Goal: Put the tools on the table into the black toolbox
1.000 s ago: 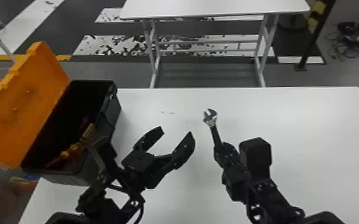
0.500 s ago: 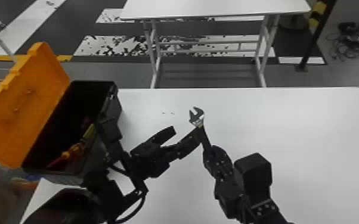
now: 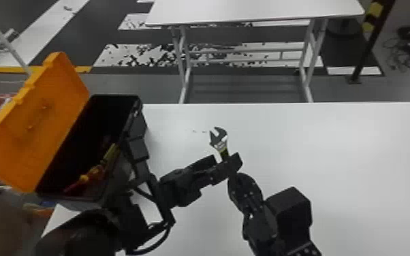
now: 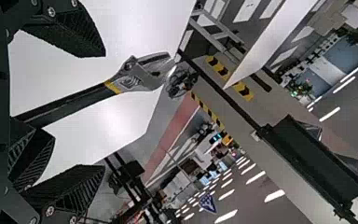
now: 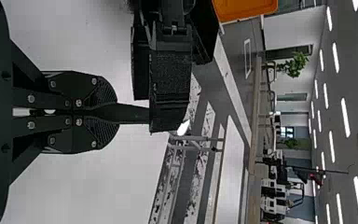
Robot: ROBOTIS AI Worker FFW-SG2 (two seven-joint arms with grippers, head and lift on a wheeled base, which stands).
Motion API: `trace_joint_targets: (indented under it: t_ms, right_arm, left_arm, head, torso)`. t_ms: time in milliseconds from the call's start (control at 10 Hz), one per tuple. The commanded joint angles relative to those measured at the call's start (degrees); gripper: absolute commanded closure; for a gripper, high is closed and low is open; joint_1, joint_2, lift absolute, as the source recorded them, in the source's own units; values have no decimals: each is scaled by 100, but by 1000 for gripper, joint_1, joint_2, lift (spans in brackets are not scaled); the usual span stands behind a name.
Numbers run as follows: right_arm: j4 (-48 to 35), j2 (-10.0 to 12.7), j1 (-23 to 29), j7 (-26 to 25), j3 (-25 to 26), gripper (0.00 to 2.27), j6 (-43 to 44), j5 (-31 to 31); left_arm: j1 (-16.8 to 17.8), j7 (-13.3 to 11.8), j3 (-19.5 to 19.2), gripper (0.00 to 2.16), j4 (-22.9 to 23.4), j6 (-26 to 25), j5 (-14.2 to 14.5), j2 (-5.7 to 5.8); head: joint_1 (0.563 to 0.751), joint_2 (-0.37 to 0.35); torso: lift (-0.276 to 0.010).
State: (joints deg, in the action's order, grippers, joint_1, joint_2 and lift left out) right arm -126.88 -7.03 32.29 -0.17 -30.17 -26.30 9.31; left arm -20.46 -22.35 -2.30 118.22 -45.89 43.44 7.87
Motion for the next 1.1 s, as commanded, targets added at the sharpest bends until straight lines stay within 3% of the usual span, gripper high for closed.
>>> trace_joint_targets:
  t_ms: [0,500,700,900,1000]
  right_arm:
    - [-48,-26,6,-9,-68,2229,-3,10]
    - [-127,-35,-3,-9,-200,2229,-3,27]
    - [-127,-35,-3,-9,-200,2229,-20,54]
    - [-144,-44,-3,-9,-200,2229,-55,63]
    - [-144,-44,-3,-9,-200,2229,-55,63]
  left_arm:
    - [95,-6,-34,151,-106,-188,165,4]
    - [227,-121,-201,211,-343,-241,569,12]
    - [227,-173,-271,333,-370,-293,595,21]
    - [297,-437,-464,734,-545,-715,824,21]
    - [358,-551,-570,1109,-633,-1067,903,12]
  head:
    - [695,150]
    - [695,167]
    - [695,178]
    - [695,182]
    - [695,183]
  torso:
    - [-75]
    - [-75]
    - [-75]
    - [-75]
    - [-75]
